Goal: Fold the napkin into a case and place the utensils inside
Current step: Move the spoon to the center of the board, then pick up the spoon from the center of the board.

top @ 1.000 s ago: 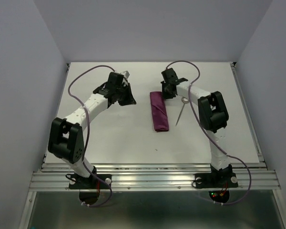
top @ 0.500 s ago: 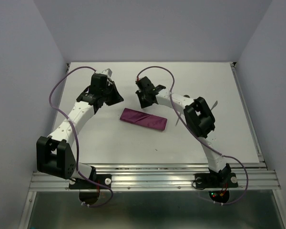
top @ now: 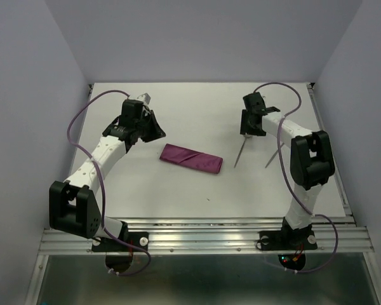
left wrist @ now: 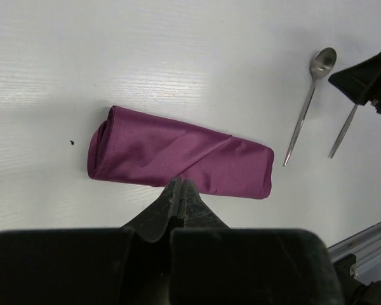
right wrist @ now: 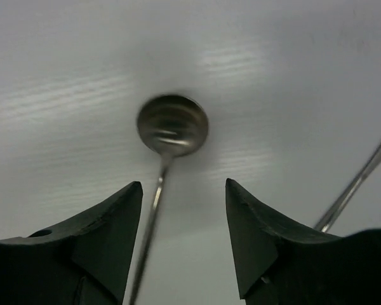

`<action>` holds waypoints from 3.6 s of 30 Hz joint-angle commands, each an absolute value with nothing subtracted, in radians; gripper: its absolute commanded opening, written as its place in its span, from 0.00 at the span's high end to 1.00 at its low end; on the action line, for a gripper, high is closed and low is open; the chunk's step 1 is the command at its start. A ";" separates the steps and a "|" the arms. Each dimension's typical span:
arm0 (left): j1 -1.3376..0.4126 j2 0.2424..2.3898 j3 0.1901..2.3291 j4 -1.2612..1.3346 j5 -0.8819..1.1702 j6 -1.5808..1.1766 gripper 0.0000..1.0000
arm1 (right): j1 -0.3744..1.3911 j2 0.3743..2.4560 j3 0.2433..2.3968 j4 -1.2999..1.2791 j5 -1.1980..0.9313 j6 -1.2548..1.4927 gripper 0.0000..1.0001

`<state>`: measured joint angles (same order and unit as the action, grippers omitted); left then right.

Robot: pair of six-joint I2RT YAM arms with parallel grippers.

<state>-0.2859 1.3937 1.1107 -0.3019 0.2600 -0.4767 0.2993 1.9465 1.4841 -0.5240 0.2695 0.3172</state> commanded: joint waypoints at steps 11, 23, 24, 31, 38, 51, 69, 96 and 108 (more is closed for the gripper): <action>-0.284 1.370 1.121 -0.273 0.315 -0.469 1.00 | 0.365 1.779 1.131 -0.563 0.212 0.354 0.62; -0.284 1.341 1.098 -0.295 0.282 -0.479 1.00 | 0.431 2.040 1.495 -0.505 0.153 0.305 0.64; -0.284 1.330 1.089 -0.293 0.281 -0.480 1.00 | 0.431 2.063 1.531 -0.511 0.167 0.295 0.64; -0.284 1.293 1.054 -0.295 0.273 -0.488 1.00 | 0.411 2.273 1.844 -0.581 0.143 0.246 0.64; -0.285 1.295 1.049 -0.295 0.273 -0.485 1.00 | 0.411 2.220 1.858 -0.568 0.152 0.131 0.63; -0.285 1.506 1.123 -0.264 0.318 -0.446 1.00 | 0.359 2.118 1.743 -0.434 0.219 -0.063 0.40; -0.284 1.819 1.261 -0.236 0.288 -0.485 1.00 | 0.284 2.192 1.717 -0.526 0.060 -0.150 0.52; -0.284 1.919 1.170 -0.155 0.256 -0.529 1.00 | 0.264 2.170 1.640 -0.477 -0.029 -0.130 0.55; -0.265 1.761 1.175 -0.187 0.293 -0.538 1.00 | 0.282 2.204 1.623 -0.511 0.030 -0.166 0.99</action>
